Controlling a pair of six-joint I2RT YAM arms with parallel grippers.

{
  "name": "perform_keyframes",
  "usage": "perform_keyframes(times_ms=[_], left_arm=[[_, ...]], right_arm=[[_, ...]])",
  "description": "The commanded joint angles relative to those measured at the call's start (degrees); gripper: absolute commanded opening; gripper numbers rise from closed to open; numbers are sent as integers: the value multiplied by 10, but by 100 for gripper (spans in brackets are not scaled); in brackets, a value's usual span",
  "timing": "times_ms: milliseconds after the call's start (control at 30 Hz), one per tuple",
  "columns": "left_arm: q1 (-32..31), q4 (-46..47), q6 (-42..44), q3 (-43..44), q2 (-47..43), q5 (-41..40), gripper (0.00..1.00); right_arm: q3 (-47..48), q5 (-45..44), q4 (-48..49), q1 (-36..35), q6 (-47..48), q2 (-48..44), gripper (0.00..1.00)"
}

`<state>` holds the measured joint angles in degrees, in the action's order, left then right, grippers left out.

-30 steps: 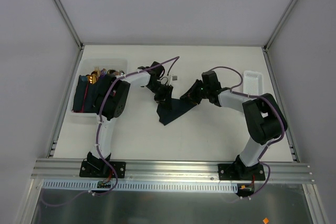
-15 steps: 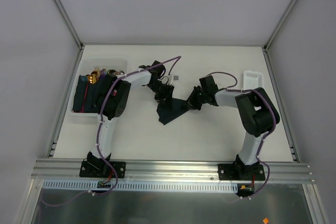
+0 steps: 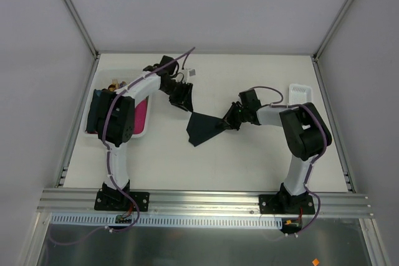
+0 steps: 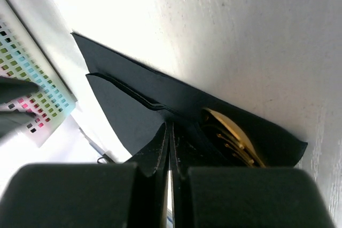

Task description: Place the utensils on the paper napkin and roll it up

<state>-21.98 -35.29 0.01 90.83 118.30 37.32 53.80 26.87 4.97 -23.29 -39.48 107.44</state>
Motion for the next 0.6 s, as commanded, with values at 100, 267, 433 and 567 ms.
perform_keyframes(times_ms=[100, 267, 433, 567], left_arm=[[27, -2, -14, 23, -13, -79, 37], [18, 2, -22, 49, 33, -102, 40], [-12, 7, -22, 55, 54, -131, 44], [-32, 10, -22, 54, 73, -153, 44]], right_arm=[[-7, -38, -12, 11, 2, 30, 0], [-10, -33, -9, 15, -4, 35, 0], [-12, -30, -8, 20, -9, 38, 0], [-13, -28, -9, 24, -12, 39, 0]])
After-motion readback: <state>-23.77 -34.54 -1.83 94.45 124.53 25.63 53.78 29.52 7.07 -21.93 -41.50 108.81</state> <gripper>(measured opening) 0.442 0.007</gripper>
